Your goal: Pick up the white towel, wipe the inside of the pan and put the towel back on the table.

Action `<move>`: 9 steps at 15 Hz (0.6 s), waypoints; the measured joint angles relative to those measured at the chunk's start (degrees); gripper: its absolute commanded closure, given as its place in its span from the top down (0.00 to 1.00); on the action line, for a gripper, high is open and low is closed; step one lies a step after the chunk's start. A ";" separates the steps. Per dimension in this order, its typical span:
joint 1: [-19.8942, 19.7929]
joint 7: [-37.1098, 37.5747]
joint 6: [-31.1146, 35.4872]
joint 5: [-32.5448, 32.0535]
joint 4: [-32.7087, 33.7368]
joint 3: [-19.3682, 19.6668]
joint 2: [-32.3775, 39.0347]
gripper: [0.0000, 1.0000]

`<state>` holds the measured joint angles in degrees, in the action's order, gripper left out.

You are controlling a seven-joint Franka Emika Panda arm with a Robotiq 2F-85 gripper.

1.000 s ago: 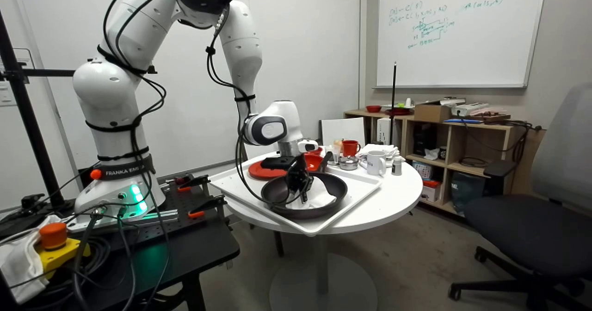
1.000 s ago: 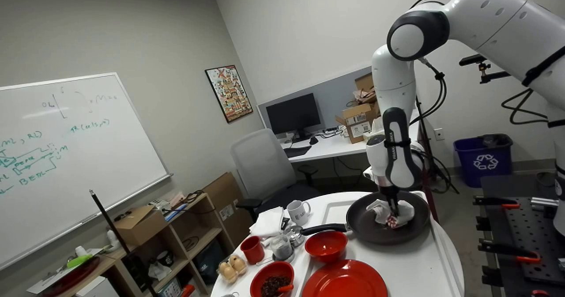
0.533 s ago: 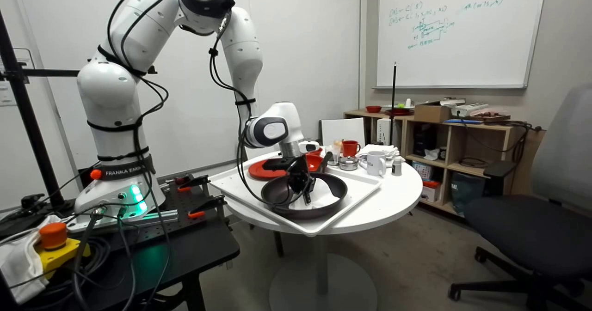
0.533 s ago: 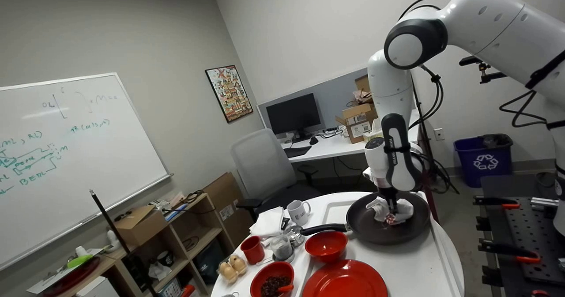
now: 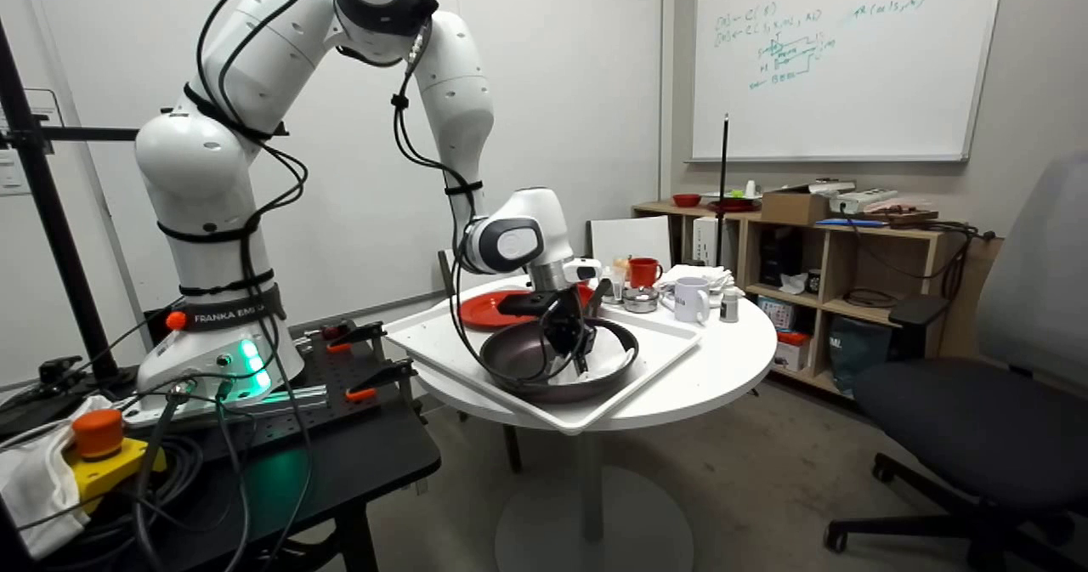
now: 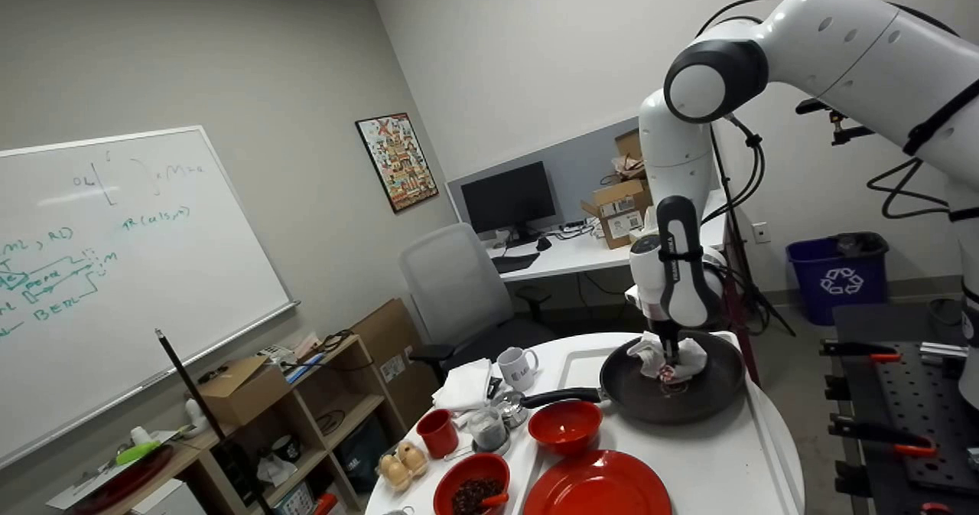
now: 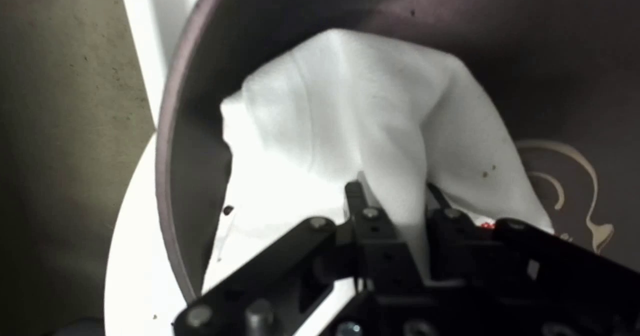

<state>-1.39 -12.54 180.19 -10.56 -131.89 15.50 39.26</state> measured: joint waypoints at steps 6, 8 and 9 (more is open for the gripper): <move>-12.41 -6.87 6.22 -3.15 5.40 -13.71 3.05 0.09; -16.71 -8.94 8.47 -5.95 6.00 -18.19 4.17 0.09; -19.21 -9.94 9.24 -7.85 6.06 -20.73 4.69 0.09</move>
<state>-20.59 -22.48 189.43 -18.41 -125.83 -5.22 43.95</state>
